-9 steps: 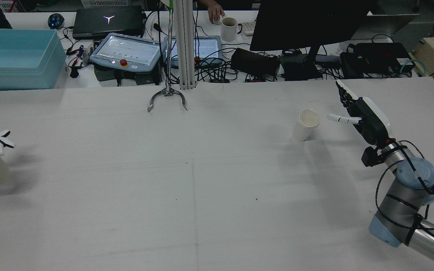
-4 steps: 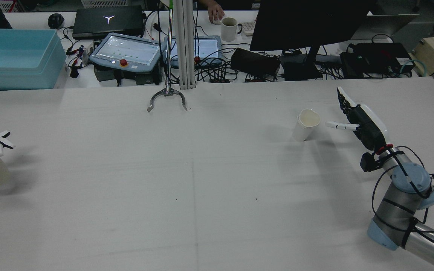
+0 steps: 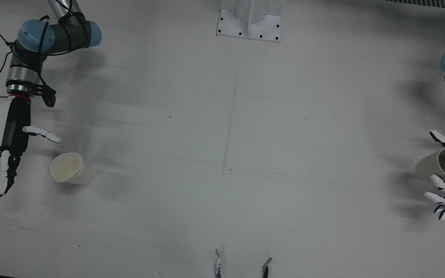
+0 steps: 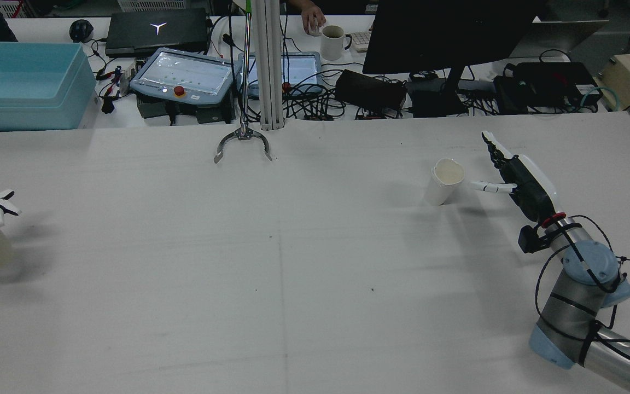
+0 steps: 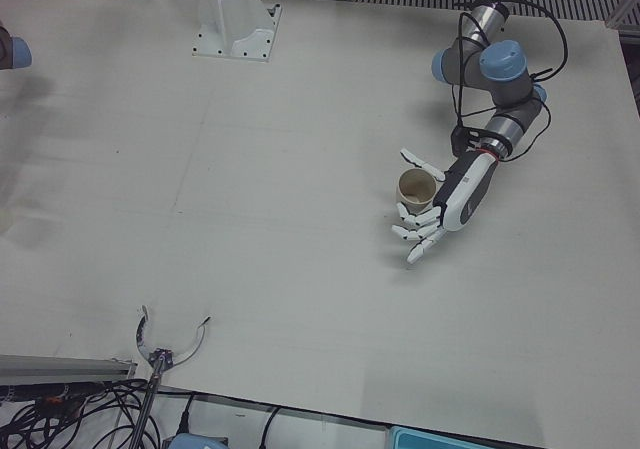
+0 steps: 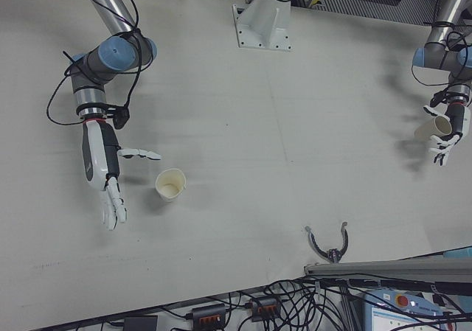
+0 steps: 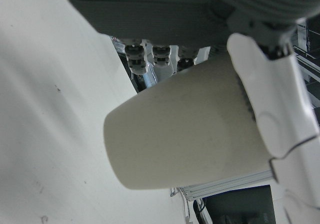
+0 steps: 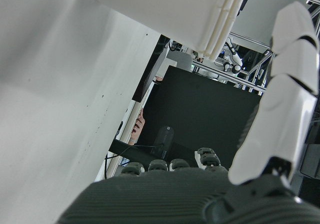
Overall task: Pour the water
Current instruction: 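Close the right hand fingers around the standing paper cup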
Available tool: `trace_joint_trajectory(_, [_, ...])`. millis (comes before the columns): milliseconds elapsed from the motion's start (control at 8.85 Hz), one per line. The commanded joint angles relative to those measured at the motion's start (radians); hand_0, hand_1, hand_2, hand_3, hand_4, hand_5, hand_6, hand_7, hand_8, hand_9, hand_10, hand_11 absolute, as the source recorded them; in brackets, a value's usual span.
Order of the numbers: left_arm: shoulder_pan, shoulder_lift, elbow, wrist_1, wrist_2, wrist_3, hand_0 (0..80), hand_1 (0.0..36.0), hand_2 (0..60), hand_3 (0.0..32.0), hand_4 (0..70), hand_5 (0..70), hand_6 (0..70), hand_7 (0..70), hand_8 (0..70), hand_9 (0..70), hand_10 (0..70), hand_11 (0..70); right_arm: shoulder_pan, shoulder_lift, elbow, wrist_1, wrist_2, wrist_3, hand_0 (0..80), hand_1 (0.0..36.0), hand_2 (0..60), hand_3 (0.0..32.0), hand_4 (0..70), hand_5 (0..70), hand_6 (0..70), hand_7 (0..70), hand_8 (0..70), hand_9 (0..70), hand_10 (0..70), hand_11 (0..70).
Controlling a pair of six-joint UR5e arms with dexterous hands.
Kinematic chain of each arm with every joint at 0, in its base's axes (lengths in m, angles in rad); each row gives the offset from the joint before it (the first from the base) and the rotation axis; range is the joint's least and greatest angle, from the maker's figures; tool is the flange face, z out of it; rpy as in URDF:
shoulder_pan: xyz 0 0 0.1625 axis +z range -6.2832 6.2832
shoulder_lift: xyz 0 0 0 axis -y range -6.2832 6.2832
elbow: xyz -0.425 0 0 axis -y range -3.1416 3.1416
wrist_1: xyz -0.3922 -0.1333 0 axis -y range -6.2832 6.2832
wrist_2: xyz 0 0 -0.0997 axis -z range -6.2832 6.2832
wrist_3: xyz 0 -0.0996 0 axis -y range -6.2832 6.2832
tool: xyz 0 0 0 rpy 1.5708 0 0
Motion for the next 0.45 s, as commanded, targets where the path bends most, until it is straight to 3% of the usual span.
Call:
trace_joint_trajectory(0, [-0.002, 0.002, 0.0, -0.001, -0.002, 0.0, 50.7, 7.1, 0.0, 0.0, 40.5, 70.0, 21.8, 37.7, 4.2, 9.6, 7.5, 11.5, -0.051, 0.002, -0.002, -0.001, 0.068, -0.008, 47.2, 16.0, 13.2, 0.0, 3.1, 3.2, 0.0, 0.0, 0.0, 0.0, 0.0, 0.0])
trace_joint_trajectory(339, [-0.002, 0.0, 0.0, -0.001, 0.0, 0.0, 50.5, 6.9, 0.0, 0.0, 40.6, 70.0, 21.7, 37.3, 4.2, 9.5, 7.5, 11.5, -0.05, 0.014, -0.037, 0.011, 0.073, 0.006, 47.0, 15.7, 13.4, 0.0, 3.7, 3.4, 0.0, 0.0, 0.0, 0.0, 0.0, 0.8])
